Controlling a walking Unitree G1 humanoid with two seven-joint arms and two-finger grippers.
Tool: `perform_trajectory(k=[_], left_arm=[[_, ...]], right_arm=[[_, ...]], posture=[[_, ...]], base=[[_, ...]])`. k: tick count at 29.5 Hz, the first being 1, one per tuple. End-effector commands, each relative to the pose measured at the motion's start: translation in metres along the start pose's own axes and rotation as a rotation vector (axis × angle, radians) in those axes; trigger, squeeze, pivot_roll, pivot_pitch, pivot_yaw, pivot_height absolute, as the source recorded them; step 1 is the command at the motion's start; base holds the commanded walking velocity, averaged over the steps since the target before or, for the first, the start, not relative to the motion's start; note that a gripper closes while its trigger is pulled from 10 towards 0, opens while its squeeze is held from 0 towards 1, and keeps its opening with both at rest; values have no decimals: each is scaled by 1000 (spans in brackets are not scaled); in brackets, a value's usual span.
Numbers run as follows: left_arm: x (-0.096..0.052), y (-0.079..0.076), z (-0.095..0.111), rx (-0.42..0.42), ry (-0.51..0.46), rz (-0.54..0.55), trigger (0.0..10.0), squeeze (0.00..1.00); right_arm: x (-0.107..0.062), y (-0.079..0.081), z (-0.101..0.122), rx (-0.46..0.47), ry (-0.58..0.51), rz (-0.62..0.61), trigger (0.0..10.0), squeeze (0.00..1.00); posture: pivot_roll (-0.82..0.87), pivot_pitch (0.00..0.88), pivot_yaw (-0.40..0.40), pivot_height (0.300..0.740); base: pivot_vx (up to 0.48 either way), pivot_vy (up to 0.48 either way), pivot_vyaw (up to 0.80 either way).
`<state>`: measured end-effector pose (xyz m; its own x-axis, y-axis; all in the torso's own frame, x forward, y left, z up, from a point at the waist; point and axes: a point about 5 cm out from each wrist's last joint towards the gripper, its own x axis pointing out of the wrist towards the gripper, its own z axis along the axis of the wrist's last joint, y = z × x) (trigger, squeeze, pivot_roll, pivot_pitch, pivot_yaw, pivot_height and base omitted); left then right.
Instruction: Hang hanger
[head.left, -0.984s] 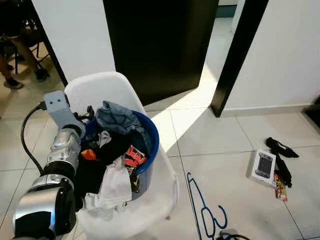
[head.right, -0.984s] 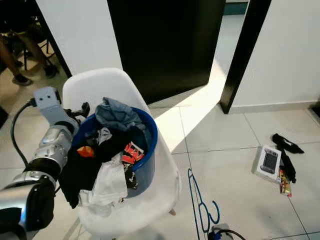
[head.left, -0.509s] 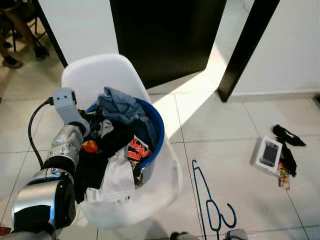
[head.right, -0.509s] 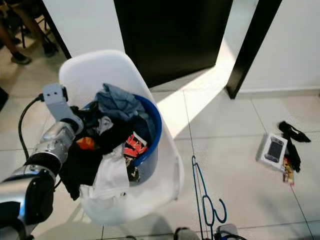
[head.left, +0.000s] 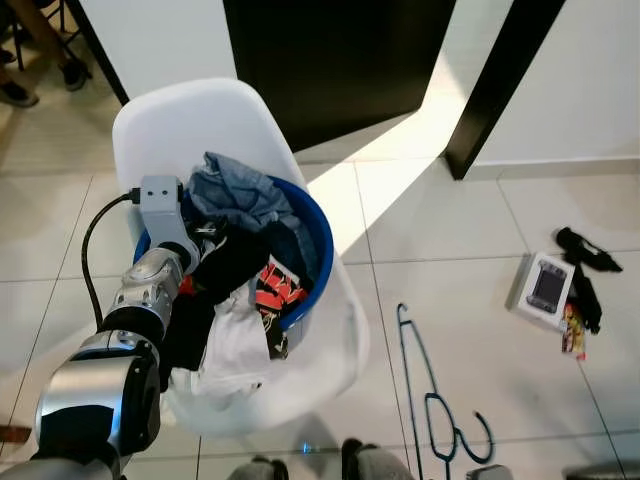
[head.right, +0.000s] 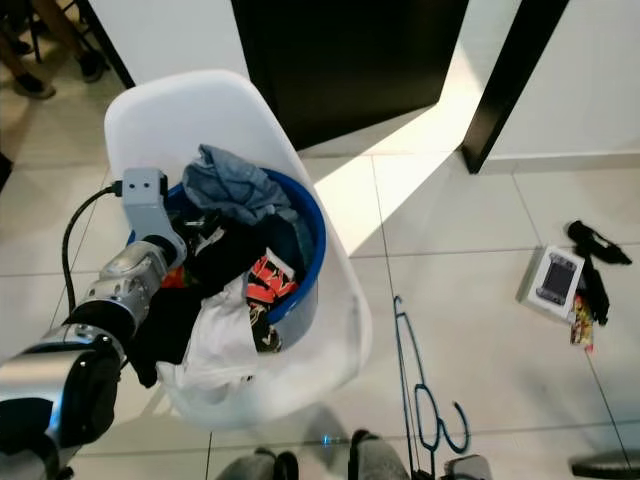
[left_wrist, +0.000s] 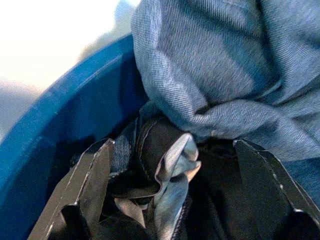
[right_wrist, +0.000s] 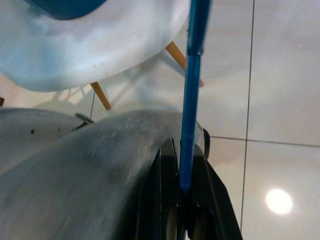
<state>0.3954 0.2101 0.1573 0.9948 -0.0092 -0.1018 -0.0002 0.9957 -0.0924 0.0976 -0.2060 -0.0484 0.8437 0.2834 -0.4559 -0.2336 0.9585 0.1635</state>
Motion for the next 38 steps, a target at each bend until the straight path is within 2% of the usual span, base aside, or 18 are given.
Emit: perform_trajectory(k=[1,5,6,8,9,10,11,13,14,18,19,20,29,31,35,36,37,38], left_arm=[[-3,7,-5,3,13,14,10000,0],[-2,5,-3,-17,0,-10,10000,0],[-1,-1,1,-35,-25,-52,5569,0],[-1,-1,1,-35,-25,-52,5569,0],[1,-6,4,-48,-45,-83,3255,0],[1,-6,4,-48,-45,-83,3255,0],[3,-15,12,-55,-79,-123,2157,0],[3,-15,12,-55,-79,-123,2157,0],[6,-23,23,-63,-121,-157,1333,0],[9,-34,42,-64,-178,-193,2078,0],[10,-36,46,-53,-191,-194,1569,0],[11,-36,47,-47,-192,-191,0,0],[11,-33,47,-49,-194,-158,0,0],[11,-32,50,-57,-207,-153,0,0],[10,-35,72,-93,-309,-180,0,0],[10,-38,79,-98,-342,-204,0,0],[8,-46,92,-101,-402,-304,0,0],[8,-46,92,-101,-402,-304,0,0]], right_arm=[[-41,29,-55,116,279,87,10000,0],[-45,31,-54,117,273,87,10000,0],[-52,33,-52,117,265,86,10000,0],[-52,33,-52,117,265,86,10000,0],[-57,35,-50,116,257,84,10000,0],[-57,35,-50,116,257,84,10000,0],[-62,37,-48,118,247,84,10000,0],[-62,37,-48,118,247,84,10000,0],[-67,38,-46,120,242,86,10000,0],[-75,40,-42,125,240,89,10000,0],[-77,40,-41,126,240,91,10000,0],[-79,40,-39,128,243,92,10000,0],[-78,38,-38,130,251,91,10000,0],[-75,37,-39,131,254,89,10000,0],[-60,31,-43,125,268,67,10000,0],[-55,29,-44,123,273,54,10000,0],[-46,24,-44,106,269,2,10000,0],[-46,24,-44,106,269,2,10000,0]], posture=[[-236,439,49,740],[-248,446,50,740],[-270,464,50,740],[-270,464,50,740],[-275,468,49,740],[-275,468,49,740],[-281,473,45,740],[-281,473,45,740],[-284,480,41,740],[-283,478,36,740],[-287,479,35,740],[-287,479,35,740],[-294,463,39,740],[-289,449,43,740],[-260,379,60,740],[-260,379,60,740],[-233,324,74,740],[-233,324,74,740]], base=[[0,0,0],[0,0,0],[0,0,0],[0,0,0],[0,0,0],[0,0,0],[0,0,0],[0,0,0],[0,0,0],[0,0,0],[0,0,0],[0,0,0],[0,0,0],[0,0,0],[0,0,0],[0,0,0],[0,0,0],[0,0,0]])
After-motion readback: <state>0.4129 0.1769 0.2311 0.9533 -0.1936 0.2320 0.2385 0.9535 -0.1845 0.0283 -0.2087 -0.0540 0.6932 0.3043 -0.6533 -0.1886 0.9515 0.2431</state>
